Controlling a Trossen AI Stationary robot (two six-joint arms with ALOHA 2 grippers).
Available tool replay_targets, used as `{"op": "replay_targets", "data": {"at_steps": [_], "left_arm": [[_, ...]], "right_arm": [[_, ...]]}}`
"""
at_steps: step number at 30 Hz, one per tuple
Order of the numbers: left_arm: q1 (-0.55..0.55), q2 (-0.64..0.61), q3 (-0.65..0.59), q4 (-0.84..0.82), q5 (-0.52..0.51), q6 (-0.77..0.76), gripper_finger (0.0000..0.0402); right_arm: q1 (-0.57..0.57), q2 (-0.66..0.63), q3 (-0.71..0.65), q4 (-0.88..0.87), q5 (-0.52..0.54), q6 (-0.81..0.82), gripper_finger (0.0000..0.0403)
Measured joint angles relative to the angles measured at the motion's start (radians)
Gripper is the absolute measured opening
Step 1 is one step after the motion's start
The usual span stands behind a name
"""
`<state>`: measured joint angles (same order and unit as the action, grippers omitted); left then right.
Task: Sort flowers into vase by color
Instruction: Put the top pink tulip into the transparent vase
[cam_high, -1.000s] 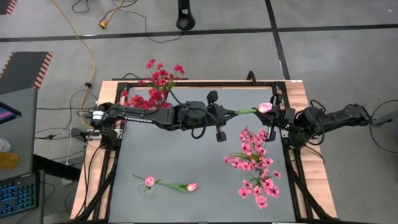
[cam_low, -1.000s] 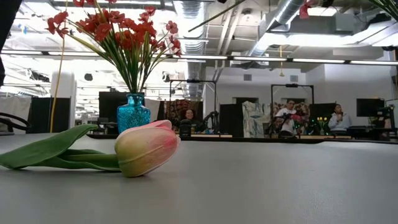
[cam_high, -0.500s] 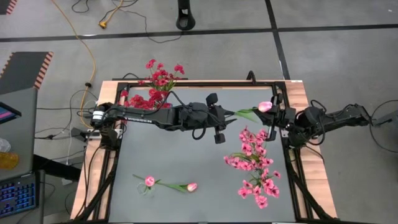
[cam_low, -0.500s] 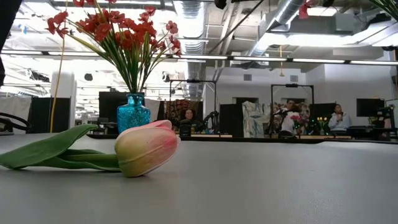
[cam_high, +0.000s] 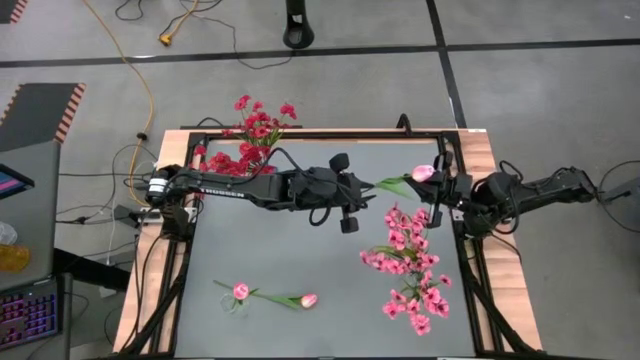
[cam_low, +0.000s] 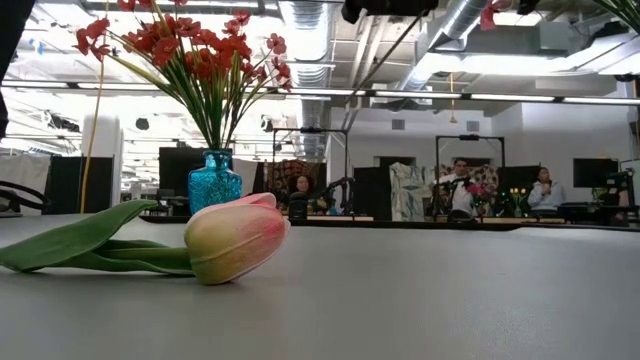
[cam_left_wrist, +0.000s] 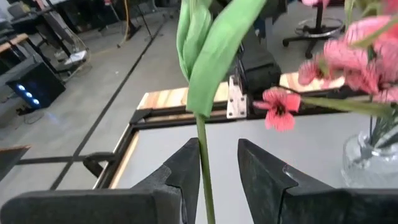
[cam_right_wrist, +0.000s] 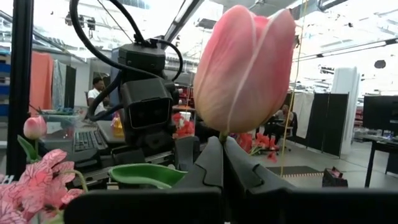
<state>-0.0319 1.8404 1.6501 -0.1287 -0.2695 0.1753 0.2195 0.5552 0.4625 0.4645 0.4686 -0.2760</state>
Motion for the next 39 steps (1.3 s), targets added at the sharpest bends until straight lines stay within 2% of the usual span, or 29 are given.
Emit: {"op": "replay_targets", "data": {"at_steps": [9, 16, 18, 24, 33, 39], "left_arm": [[0.000, 0.000, 0.000, -0.025, 0.000, 0.000, 0.0088], [0.000, 0.000, 0.000, -0.024, -0.002, -0.001, 0.0011], [0.000, 0.000, 0.000, -0.024, -0.004, -0.003, 0.0006], [-0.001, 0.000, 0.001, -0.019, -0.030, -0.012, 0.0001], [-0.004, -0.016, 0.089, -0.117, -0.061, -0.015, 0.0000], [-0.017, -0.136, 0.091, -0.218, -0.126, -0.039, 0.0000]], "right_arm": [[0.000, 0.000, 0.000, -0.023, 0.000, 0.016, 0.0020], [0.000, 0.000, 0.000, -0.023, 0.000, 0.016, 0.0023], [0.000, 0.000, 0.000, -0.022, 0.000, 0.016, 0.0029], [0.000, 0.000, 0.000, -0.014, 0.004, 0.018, 0.0077], [0.000, -0.026, 0.000, -0.015, 0.007, 0.039, 0.0172], [0.000, -0.090, 0.000, -0.034, 0.008, 0.040, 0.0195]]}}
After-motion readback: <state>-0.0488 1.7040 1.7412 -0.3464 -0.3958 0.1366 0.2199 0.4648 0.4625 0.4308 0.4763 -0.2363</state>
